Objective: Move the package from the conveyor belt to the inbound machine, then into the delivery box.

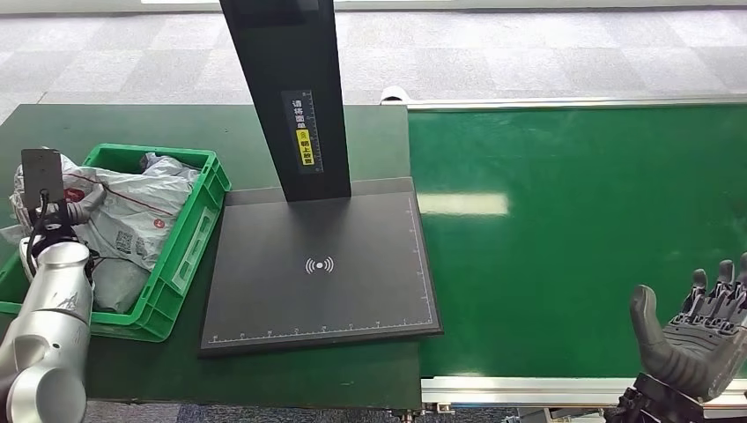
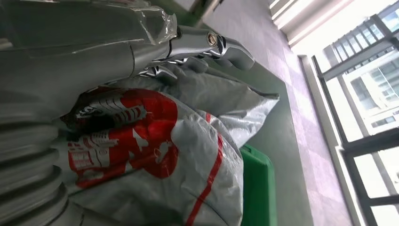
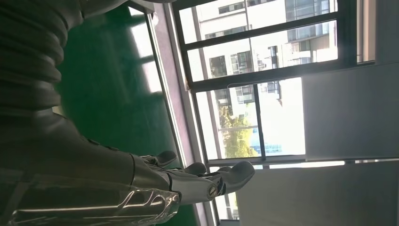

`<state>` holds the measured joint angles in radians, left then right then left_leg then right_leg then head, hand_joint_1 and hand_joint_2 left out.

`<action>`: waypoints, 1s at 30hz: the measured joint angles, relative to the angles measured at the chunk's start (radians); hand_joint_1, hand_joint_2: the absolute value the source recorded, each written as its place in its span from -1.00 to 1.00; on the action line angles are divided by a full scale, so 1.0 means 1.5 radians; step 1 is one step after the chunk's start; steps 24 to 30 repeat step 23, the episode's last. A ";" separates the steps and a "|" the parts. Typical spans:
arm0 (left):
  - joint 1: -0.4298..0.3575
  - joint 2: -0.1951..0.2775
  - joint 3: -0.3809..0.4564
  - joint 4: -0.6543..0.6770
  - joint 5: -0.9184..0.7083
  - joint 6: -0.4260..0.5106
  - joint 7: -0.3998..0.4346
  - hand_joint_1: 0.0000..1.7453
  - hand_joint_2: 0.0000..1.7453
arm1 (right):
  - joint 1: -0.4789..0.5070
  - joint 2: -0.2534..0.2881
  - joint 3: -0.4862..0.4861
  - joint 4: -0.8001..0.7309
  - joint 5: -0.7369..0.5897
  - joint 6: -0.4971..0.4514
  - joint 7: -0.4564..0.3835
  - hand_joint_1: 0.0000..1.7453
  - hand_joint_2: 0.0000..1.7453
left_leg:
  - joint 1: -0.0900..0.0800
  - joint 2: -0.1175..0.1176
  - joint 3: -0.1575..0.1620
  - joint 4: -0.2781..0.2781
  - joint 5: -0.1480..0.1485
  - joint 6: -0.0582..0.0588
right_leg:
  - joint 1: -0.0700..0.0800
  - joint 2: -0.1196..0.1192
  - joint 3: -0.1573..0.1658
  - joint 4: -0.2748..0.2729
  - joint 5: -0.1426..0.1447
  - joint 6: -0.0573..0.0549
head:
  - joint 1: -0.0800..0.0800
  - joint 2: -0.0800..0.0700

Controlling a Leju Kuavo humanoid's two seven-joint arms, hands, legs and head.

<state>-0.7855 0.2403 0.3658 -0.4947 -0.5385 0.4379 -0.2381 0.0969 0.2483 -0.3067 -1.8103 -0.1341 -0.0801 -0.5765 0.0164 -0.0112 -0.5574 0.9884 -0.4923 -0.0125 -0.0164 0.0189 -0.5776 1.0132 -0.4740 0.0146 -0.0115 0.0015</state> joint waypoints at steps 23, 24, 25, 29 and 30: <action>0.476 -0.225 -0.349 -0.736 0.281 0.123 -0.297 -1.00 1.00 | -0.022 0.001 0.120 0.142 0.137 -0.009 0.076 -1.00 1.00 | -0.001 0.000 0.001 0.000 -0.003 0.000 | -0.001 0.000 0.001 -0.001 -0.001 0.001 | 0.000 0.000; 0.476 -0.225 -0.349 -0.736 0.281 0.123 -0.297 -1.00 1.00 | -0.022 0.001 0.120 0.142 0.137 -0.009 0.076 -1.00 1.00 | -0.001 0.000 0.001 0.000 -0.003 0.000 | -0.001 0.000 0.001 -0.001 -0.001 0.001 | 0.000 0.000; 0.476 -0.225 -0.349 -0.736 0.281 0.123 -0.297 -1.00 1.00 | -0.022 0.001 0.120 0.142 0.137 -0.009 0.076 -1.00 1.00 | -0.001 0.000 0.001 0.000 -0.003 0.000 | -0.001 0.000 0.001 -0.001 -0.001 0.001 | 0.000 0.000; 0.476 -0.225 -0.349 -0.736 0.281 0.123 -0.297 -1.00 1.00 | -0.022 0.001 0.120 0.142 0.137 -0.009 0.076 -1.00 1.00 | -0.001 0.000 0.001 0.000 -0.003 0.000 | -0.001 0.000 0.001 -0.001 -0.001 0.001 | 0.000 0.000; 0.476 -0.225 -0.349 -0.736 0.281 0.123 -0.297 -1.00 1.00 | -0.022 0.001 0.120 0.142 0.137 -0.009 0.076 -1.00 1.00 | -0.001 0.000 0.001 0.000 -0.003 0.000 | -0.001 0.000 0.001 -0.001 -0.001 0.001 | 0.000 0.000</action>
